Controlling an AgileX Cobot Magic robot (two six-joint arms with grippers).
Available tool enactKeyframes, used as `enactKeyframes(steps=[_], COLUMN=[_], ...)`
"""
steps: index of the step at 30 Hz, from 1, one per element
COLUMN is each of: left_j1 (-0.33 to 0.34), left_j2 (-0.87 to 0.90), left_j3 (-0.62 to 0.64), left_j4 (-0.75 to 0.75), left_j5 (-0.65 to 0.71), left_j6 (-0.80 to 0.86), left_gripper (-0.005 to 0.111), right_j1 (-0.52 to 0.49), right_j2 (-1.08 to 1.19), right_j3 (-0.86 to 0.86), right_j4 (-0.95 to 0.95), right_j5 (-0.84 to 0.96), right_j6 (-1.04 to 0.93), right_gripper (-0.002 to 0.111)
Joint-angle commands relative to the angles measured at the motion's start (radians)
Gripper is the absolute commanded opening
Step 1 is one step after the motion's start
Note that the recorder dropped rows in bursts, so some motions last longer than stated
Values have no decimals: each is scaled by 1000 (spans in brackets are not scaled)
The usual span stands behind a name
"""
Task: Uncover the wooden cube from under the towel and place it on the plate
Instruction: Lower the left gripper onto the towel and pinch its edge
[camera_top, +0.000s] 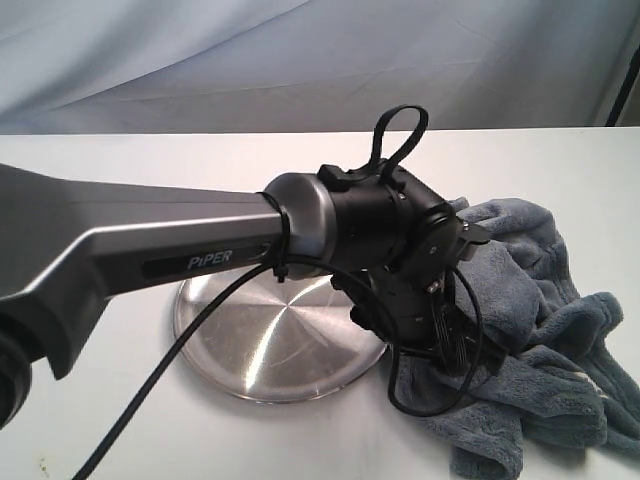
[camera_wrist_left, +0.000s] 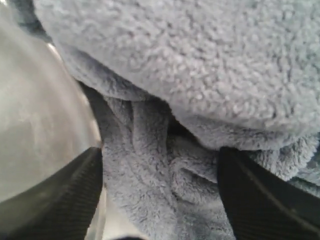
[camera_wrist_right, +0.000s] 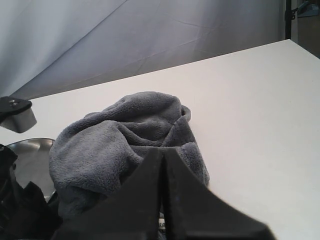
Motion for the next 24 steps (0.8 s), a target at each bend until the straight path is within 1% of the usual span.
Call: enactKeyframes(steps=[1,3,6,9,20,22,24], left_j1=[-5,-5,-5,-5,-5,-5,-5], left_j2=[31,33,33,33,68,68,68], left_j3=[1,1,-4,-33,-39,-39,-39], left_j4=[-76,-76,-72,-79,-100,-100,-100], left_j5=[1,-1,-1,19,29,29,31], left_j6=[8,41,90,90,90,86,86], left_gripper=[64,64,59,55,54,48,36], right_j1=[0,0,0,0,0,0,0], right_j2=[-6,-6,-6,-6,-6,-6,-6], right_j3=[3,3,3,3,3,3,3], right_j4=[5,5,5,5,5,5,5], right_j5=[12,12,12,12,12,12,12], right_j6=[4,4,4,4,4,4,4], right_gripper=[3,3,3,3,3,3,3])
